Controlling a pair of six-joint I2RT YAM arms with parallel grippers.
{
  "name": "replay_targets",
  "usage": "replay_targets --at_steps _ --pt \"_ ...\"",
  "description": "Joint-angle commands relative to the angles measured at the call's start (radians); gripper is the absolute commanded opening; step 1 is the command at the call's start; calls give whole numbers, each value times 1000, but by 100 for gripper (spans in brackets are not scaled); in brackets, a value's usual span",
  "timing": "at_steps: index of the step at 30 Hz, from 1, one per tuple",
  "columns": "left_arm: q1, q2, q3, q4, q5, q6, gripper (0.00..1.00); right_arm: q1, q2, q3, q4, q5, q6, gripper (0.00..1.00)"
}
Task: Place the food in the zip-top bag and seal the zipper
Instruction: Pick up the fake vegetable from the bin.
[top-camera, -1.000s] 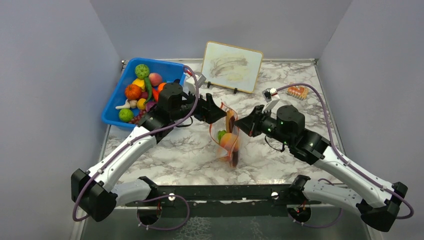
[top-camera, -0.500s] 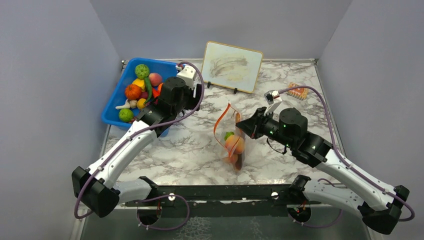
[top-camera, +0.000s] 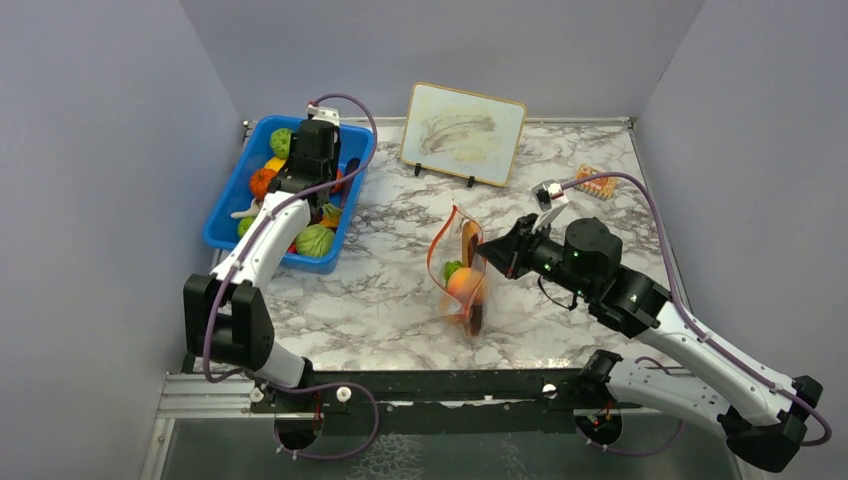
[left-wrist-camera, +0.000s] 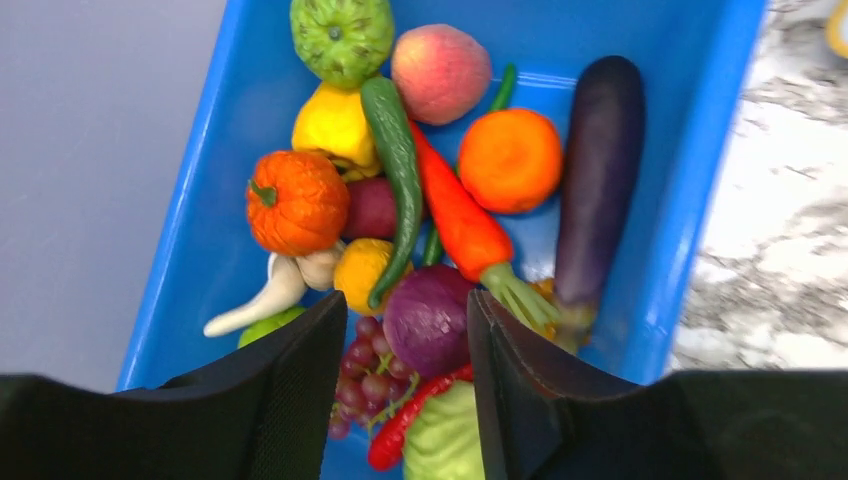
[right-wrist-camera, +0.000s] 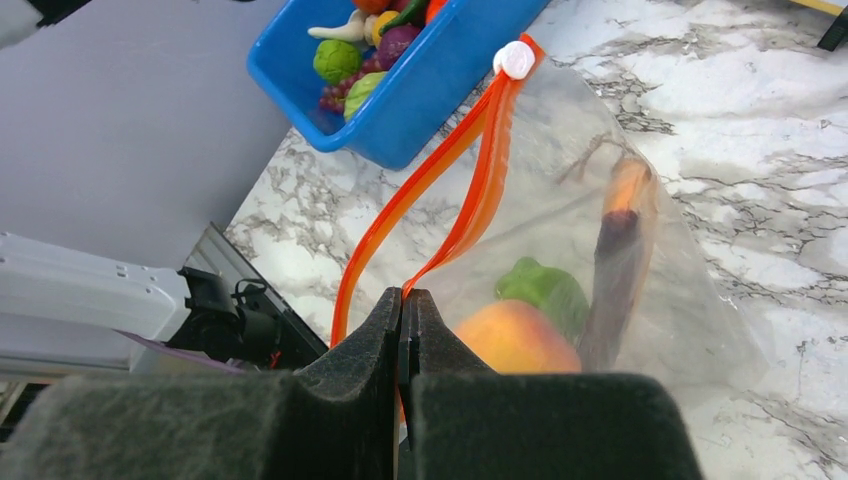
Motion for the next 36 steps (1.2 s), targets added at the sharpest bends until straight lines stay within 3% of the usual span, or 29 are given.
replay_targets --at_steps 1,16,19,36 --pt "75 95 81 55 67 29 47 5 -14 35 34 28 -15 1" --pt "212 442 242 113 125 16 45 5 16 56 23 12 22 1" --pt "231 469 251 115 105 4 45 5 15 57 11 25 33 1" --pt "270 561 250 138 283 -56 44 5 23 66 -5 2 49 1"
